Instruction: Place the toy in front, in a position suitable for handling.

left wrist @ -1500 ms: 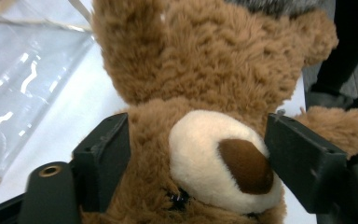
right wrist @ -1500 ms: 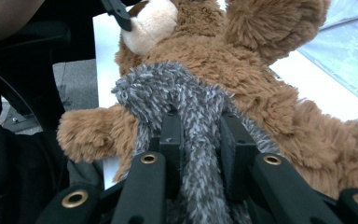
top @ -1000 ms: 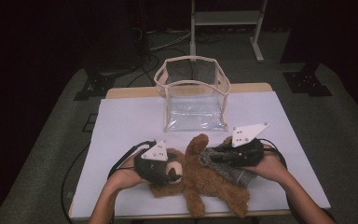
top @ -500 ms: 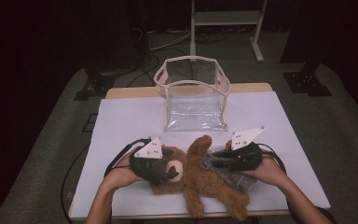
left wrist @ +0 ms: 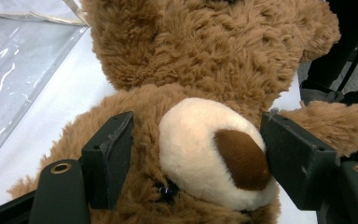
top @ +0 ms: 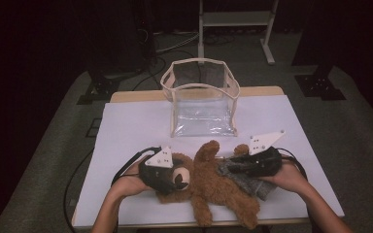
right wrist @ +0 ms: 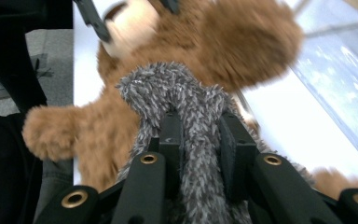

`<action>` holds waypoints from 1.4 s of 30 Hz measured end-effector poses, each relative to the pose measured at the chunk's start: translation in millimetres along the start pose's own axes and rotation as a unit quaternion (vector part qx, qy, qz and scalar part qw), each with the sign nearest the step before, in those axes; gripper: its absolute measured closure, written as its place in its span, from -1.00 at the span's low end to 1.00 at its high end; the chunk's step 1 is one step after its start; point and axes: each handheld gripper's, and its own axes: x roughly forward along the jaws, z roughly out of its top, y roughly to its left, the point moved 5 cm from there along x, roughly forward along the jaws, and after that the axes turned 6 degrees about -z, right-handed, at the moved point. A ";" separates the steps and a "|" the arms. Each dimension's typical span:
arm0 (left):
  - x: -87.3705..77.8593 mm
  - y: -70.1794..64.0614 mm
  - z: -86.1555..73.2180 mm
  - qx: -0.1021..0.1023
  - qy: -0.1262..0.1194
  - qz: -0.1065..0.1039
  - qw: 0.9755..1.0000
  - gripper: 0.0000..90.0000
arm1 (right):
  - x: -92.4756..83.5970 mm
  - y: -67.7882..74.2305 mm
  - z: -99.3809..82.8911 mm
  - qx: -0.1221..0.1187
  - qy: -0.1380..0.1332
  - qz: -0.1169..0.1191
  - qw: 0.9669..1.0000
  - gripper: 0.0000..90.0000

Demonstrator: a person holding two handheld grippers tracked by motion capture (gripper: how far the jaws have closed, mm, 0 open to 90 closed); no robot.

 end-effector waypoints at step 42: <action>13.9 4.8 -10.5 -0.001 -0.043 0.031 0.999 -0.57 | -24.1 -37.4 10.7 0.021 0.001 -0.048 0.999 0.61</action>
